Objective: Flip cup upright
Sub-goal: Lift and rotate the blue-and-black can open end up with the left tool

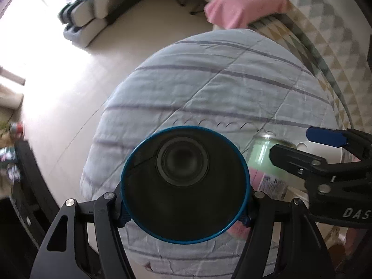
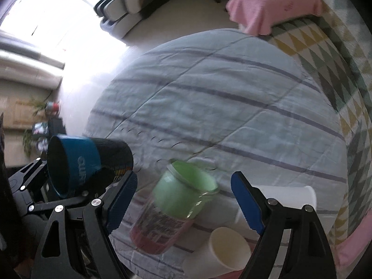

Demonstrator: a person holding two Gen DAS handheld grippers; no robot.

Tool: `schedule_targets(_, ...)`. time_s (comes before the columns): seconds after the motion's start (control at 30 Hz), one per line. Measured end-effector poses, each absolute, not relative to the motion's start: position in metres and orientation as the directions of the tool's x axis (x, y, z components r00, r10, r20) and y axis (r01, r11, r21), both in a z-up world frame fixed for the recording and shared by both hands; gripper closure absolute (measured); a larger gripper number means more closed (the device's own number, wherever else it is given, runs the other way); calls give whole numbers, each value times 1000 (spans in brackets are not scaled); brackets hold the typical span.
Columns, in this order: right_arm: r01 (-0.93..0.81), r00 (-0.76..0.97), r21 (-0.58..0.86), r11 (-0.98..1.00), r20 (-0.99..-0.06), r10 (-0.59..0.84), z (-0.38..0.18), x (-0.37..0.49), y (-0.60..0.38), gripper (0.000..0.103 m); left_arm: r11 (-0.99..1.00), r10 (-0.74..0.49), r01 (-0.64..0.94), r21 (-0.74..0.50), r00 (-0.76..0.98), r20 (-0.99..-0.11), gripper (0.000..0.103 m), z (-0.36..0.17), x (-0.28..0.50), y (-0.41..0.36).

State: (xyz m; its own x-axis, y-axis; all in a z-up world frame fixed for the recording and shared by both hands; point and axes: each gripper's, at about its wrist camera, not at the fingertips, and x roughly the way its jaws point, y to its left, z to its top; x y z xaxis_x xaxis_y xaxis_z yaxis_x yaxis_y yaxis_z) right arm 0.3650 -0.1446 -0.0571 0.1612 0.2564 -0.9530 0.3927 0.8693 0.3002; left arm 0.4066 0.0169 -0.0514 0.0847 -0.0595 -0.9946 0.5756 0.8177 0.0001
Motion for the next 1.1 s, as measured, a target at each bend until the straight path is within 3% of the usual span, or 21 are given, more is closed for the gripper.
schedule_targets(0.3, 85, 122, 310, 947, -946, 299, -44, 352, -93, 19, 951, -2, 305, 42, 143, -990, 34, -30, 336, 67)
schedule_targets(0.57, -172, 97, 280, 944, -949, 299, -17, 308, -51, 19, 998, -17, 70, -5, 171, -985, 34, -12, 249, 97)
schedule_targets(0.83, -253, 83, 230, 940, -963, 258, -13, 267, -33, 19, 995, -100, -2, -102, 178, -979, 34, -22, 205, 100)
schedule_targets(1.1, -189, 104, 173, 967, -975, 195, -28, 255, -51, 19, 993, -119, 13, -118, 193, -974, 34, -47, 207, 90)
